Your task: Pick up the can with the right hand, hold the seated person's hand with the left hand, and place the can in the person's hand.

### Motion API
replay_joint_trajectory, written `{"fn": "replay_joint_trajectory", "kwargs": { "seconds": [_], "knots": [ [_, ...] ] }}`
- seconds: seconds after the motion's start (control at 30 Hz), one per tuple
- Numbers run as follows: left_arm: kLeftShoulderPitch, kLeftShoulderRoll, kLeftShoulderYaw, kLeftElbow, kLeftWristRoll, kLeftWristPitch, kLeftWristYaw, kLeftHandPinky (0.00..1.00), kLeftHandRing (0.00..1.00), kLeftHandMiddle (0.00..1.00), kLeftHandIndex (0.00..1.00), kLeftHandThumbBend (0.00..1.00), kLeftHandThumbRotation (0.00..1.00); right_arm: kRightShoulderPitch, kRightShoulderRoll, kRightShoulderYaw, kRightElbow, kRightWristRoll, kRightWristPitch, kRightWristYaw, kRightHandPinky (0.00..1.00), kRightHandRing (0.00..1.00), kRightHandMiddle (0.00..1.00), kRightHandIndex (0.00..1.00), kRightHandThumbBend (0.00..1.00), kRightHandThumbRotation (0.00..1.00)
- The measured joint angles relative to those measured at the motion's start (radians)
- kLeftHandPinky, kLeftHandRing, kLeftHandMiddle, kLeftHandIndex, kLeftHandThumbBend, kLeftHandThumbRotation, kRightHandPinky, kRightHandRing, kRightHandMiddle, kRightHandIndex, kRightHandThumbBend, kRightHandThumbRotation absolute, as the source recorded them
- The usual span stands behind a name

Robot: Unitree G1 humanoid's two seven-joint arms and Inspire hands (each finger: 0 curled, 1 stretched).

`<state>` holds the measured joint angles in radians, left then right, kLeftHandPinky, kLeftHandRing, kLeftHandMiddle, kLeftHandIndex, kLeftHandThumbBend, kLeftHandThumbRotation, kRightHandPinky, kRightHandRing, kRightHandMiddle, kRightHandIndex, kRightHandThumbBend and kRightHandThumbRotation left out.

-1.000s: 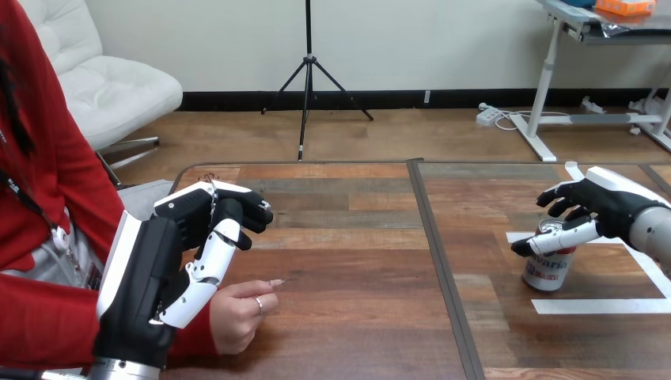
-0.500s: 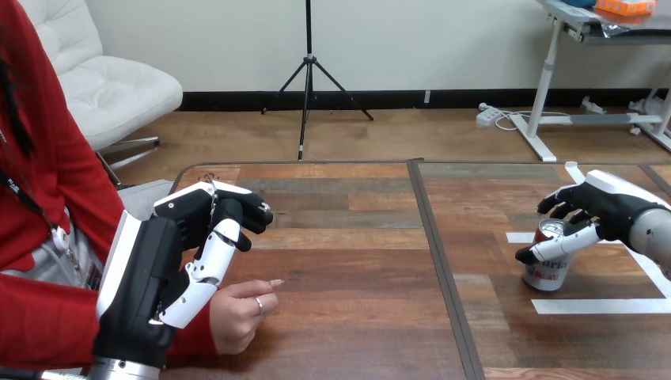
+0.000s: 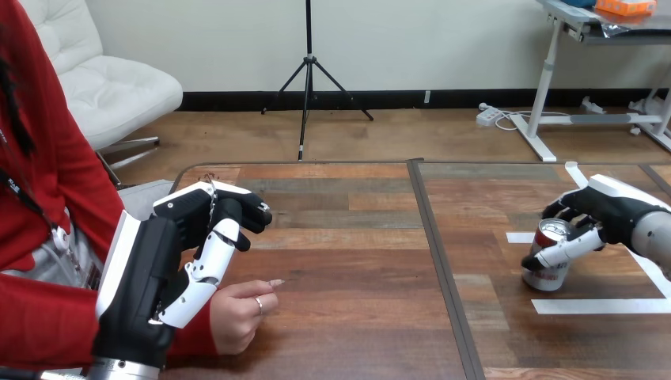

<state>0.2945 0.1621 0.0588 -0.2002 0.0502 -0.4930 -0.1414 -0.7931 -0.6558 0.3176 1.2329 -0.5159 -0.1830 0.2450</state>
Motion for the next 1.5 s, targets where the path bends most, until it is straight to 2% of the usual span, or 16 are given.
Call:
{"fn": "replay_joint_trajectory", "kwargs": {
  "seconds": [0.4, 0.83, 1.1, 1.5],
  "knots": [
    [0.0, 0.0, 0.001, 0.0, 0.0, 0.0, 0.001, 0.47, 0.56, 0.56, 0.53, 0.09, 0.65, 0.0, 0.0, 0.002, 0.002, -0.009, 0.004, 0.002, 0.65, 0.76, 0.8, 0.78, 1.0, 0.26],
    [0.0, 0.0, 0.001, 0.0, 0.003, 0.0, 0.002, 0.46, 0.56, 0.56, 0.53, 0.09, 0.65, 0.0, 0.0, 0.009, 0.003, -0.016, 0.01, -0.001, 0.67, 0.74, 0.76, 0.74, 1.0, 0.21],
    [0.001, 0.0, 0.001, -0.001, 0.003, 0.0, 0.002, 0.46, 0.56, 0.55, 0.52, 0.09, 0.64, 0.001, 0.0, 0.009, 0.008, -0.016, 0.001, -0.034, 0.63, 0.67, 0.69, 0.66, 1.0, 0.14],
    [0.009, 0.001, 0.001, -0.006, 0.005, 0.01, 0.002, 0.46, 0.56, 0.56, 0.53, 0.08, 0.64, 0.001, 0.0, 0.009, 0.014, -0.013, -0.022, -0.079, 0.56, 0.59, 0.6, 0.55, 0.84, 0.03]
  ]
}}
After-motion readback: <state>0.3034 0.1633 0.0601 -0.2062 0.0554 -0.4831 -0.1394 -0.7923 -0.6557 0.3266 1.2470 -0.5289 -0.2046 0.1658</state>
